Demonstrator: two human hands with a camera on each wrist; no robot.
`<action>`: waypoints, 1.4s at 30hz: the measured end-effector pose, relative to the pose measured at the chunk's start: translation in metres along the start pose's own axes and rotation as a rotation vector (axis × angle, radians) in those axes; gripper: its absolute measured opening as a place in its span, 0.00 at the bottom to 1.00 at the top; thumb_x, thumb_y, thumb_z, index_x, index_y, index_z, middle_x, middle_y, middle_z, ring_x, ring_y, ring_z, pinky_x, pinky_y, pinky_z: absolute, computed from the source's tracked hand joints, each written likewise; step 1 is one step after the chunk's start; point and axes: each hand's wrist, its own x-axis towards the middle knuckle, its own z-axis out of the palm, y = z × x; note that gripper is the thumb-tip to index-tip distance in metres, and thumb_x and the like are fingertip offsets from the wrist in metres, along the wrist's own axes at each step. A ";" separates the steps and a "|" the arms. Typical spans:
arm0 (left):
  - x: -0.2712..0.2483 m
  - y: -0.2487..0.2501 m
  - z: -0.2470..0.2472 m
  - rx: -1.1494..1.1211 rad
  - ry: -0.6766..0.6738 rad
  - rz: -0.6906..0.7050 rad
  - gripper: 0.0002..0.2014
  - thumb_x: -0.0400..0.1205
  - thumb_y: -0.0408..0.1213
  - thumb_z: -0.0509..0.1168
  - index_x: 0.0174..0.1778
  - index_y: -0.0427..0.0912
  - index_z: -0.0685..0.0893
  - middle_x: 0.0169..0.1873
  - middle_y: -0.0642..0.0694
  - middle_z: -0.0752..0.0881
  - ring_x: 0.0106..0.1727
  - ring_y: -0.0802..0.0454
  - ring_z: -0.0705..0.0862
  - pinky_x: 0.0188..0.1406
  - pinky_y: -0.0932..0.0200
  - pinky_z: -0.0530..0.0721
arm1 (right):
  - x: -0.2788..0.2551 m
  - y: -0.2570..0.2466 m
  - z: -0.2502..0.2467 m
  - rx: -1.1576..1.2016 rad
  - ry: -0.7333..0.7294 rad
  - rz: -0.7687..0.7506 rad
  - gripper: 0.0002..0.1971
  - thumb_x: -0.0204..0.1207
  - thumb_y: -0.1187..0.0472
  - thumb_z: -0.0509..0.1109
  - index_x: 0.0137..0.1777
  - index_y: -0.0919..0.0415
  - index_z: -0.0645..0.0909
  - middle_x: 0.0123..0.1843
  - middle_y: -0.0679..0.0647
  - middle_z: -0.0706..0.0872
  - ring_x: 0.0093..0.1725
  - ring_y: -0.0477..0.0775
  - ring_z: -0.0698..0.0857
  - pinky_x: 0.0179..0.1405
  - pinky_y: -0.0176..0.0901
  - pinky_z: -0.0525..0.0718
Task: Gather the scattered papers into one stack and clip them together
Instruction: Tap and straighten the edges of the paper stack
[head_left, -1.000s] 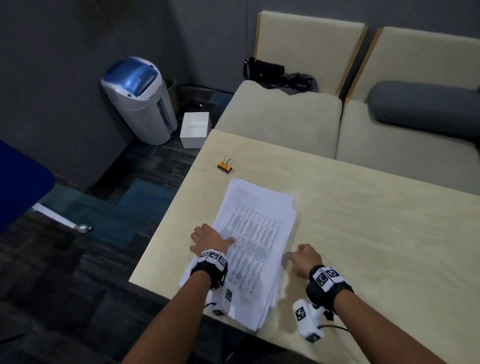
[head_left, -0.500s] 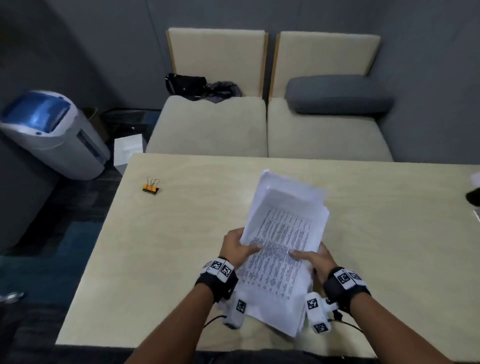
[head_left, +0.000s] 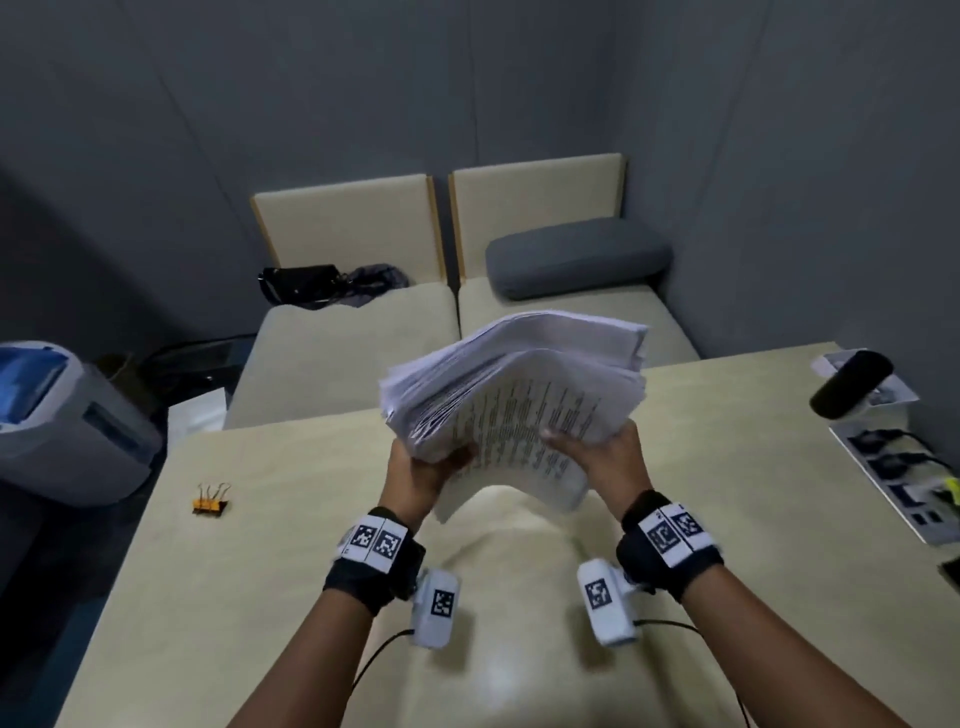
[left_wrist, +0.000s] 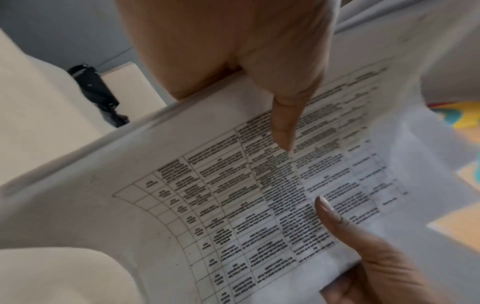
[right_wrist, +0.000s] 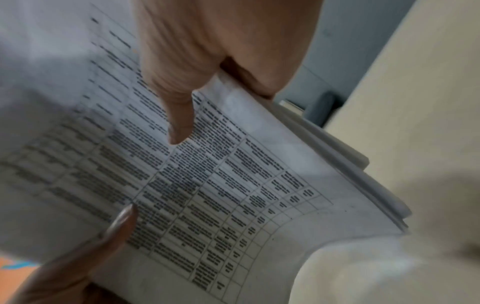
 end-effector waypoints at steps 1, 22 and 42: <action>-0.003 -0.007 0.005 0.001 -0.012 -0.032 0.19 0.69 0.26 0.79 0.52 0.49 0.86 0.44 0.55 0.91 0.46 0.58 0.89 0.43 0.62 0.89 | -0.003 0.011 0.001 0.011 -0.003 0.038 0.16 0.62 0.69 0.84 0.48 0.55 0.87 0.47 0.53 0.92 0.49 0.52 0.91 0.45 0.42 0.89; 0.002 0.019 0.023 -0.092 0.362 0.254 0.22 0.72 0.53 0.70 0.42 0.33 0.85 0.33 0.48 0.86 0.34 0.58 0.84 0.38 0.63 0.82 | -0.009 -0.013 0.018 0.089 0.083 -0.137 0.22 0.67 0.40 0.74 0.52 0.55 0.84 0.49 0.53 0.91 0.52 0.55 0.89 0.58 0.54 0.85; 0.022 0.023 0.012 0.125 0.470 0.348 0.13 0.83 0.35 0.67 0.31 0.38 0.82 0.23 0.51 0.79 0.27 0.61 0.76 0.30 0.65 0.76 | 0.006 -0.016 0.037 0.041 0.372 0.001 0.19 0.70 0.38 0.67 0.32 0.53 0.83 0.32 0.47 0.87 0.37 0.51 0.86 0.47 0.53 0.86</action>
